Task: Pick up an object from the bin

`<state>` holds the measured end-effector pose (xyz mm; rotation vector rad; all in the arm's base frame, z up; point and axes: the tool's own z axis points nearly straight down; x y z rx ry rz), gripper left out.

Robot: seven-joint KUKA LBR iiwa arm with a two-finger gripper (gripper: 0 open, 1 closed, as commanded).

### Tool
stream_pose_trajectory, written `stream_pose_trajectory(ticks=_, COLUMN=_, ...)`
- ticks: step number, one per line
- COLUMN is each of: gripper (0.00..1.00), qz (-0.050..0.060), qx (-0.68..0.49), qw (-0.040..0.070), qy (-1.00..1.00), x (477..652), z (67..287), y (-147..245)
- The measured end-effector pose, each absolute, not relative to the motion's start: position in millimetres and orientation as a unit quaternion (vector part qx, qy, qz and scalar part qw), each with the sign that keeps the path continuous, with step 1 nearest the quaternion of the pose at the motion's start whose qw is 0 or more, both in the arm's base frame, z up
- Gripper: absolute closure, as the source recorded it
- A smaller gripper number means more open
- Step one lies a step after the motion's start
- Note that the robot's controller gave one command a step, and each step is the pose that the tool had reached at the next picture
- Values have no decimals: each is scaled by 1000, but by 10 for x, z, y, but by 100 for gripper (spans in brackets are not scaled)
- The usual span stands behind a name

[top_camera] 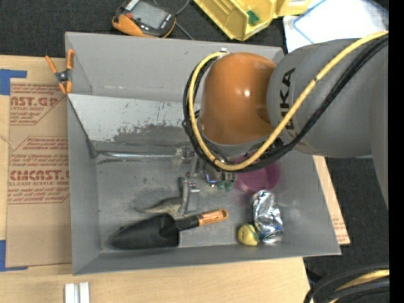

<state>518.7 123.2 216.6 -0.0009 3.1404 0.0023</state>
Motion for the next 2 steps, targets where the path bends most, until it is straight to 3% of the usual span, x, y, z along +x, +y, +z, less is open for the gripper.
stream_pose_trajectory(ticks=1, gripper=0, qz=0, qx=6, qw=-1, qy=1000, x=4807, z=2014, y=744)
stream_pose_trajectory(ticks=2, gripper=0, qz=2, qx=-32, qw=4, qy=999, x=4925, z=1832, y=934)
